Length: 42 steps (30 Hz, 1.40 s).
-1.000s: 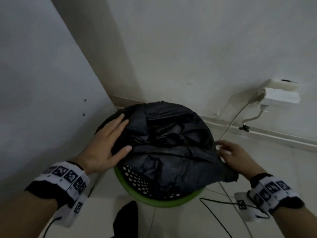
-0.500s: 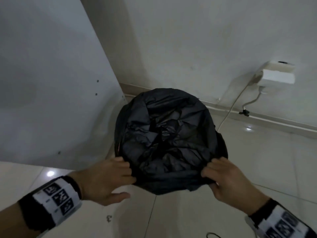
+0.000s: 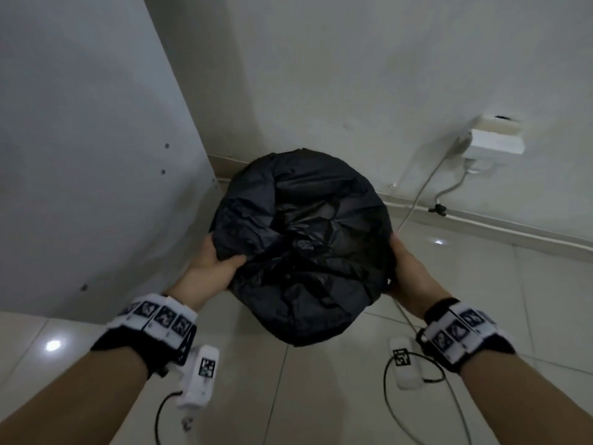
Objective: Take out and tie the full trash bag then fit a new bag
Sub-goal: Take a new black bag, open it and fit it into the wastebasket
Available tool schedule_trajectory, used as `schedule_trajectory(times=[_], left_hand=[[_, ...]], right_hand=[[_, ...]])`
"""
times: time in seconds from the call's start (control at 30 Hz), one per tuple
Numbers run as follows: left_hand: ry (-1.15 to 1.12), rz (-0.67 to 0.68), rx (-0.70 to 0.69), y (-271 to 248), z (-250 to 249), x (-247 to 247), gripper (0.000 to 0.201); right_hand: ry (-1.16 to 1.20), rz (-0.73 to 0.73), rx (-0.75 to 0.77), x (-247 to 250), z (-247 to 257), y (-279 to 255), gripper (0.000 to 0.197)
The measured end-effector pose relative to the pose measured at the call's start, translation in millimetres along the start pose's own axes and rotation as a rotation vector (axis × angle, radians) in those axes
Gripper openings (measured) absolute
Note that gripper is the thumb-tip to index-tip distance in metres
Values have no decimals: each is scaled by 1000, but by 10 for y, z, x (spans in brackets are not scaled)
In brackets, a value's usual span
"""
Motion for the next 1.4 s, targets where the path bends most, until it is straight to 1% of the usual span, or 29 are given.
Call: schedule_trajectory(times=[0.07,0.1,0.13,0.17,0.2,0.23,0.27,0.3,0.33,0.37,0.4,0.43,0.47,0.5,0.57,0.6,0.7,0.8,0.9,1.0,1.03,1.1,1.13,1.17,1.2,1.23,1.3,1.37,1.4], left_hand=[[-85,-24,86,115,-2,60,59],[-132,-42,92,139,-7,106,56],[-169,-66,85,149,2,161,55],[-192,-88,76,135,20,205,54],[-210,-100,73,107,45,235,55],[-219,-93,70,61,52,236,56],[-208,-70,63,13,44,220,58],[-183,-34,48,-29,12,196,59],[-156,17,28,-65,-46,143,59],[-123,71,11,-113,-121,73,57],[-90,134,-6,-174,-196,-11,54],[-50,198,-24,-234,-262,-106,52],[-4,253,-51,-281,-311,-194,52],[54,291,-74,-321,-329,-259,53],[148,340,-127,-380,-345,-316,56],[183,370,-137,-394,-331,-318,57],[283,435,-144,-437,-270,-264,60],[344,491,-188,-499,-243,-283,57],[369,506,-225,-557,-273,-324,55],[377,507,-249,-574,-328,-318,55],[379,503,-250,-569,-338,-314,55],[375,506,-256,-565,-356,-330,55],[383,511,-267,-567,-369,-355,55],[399,521,-280,-577,-376,-389,56],[417,533,-289,-597,-369,-429,56],[430,548,-295,-618,-363,-467,57],[449,570,-316,-641,-343,-517,58],[453,567,-340,-634,-337,-523,58],[453,562,-344,-621,-336,-521,58]], right_hand=[[-13,63,-121,-82,-176,-13,72],[-134,60,-159,-53,-268,-65,80],[-308,27,-146,31,-297,-134,89],[-460,-53,-85,151,-232,-214,98],[-605,-168,28,287,-63,-303,99],[-723,-286,168,391,187,-411,87],[-780,-393,285,441,484,-554,62],[-781,-455,390,417,784,-694,38],[-771,-459,484,320,1058,-811,20],[-765,-428,563,152,1280,-884,12],[-790,-359,616,-95,1436,-928,11],[-852,-251,632,-383,1477,-883,13],[-937,-121,598,-668,1398,-764,17],[-1019,14,507,-911,1194,-592,23],[-1184,203,243,-1163,617,-208,43],[-1248,240,130,-1170,360,-63,54],[-1337,247,-111,-965,-281,178,78],[-1348,308,-299,-960,-752,194,88],[-1353,268,-301,-1106,-775,229,80],[-1503,283,-233,-1180,-417,84,66],[-1559,318,-189,-1228,-322,37,58],[-1566,480,-125,-1418,-300,-30,39],[-1553,587,-135,-1532,-405,-43,42],[-1536,667,-170,-1626,-577,-45,55],[-1519,683,-217,-1680,-743,-16,73],[-1512,640,-248,-1700,-906,76,87],[-1479,516,-222,-1736,-1143,262,103],[-1432,471,-228,-1763,-1255,362,107],[-1420,494,-235,-1800,-1277,372,105]])
Point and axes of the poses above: each hand's wrist, its own y-axis towards the middle knuckle, its own x-axis out of the back of the hand, z = x × y, the point moved 8 cm from there along y, towards the middle knuckle, and after that the axes turned 14 degrees about -y, right-handed, at the moved point
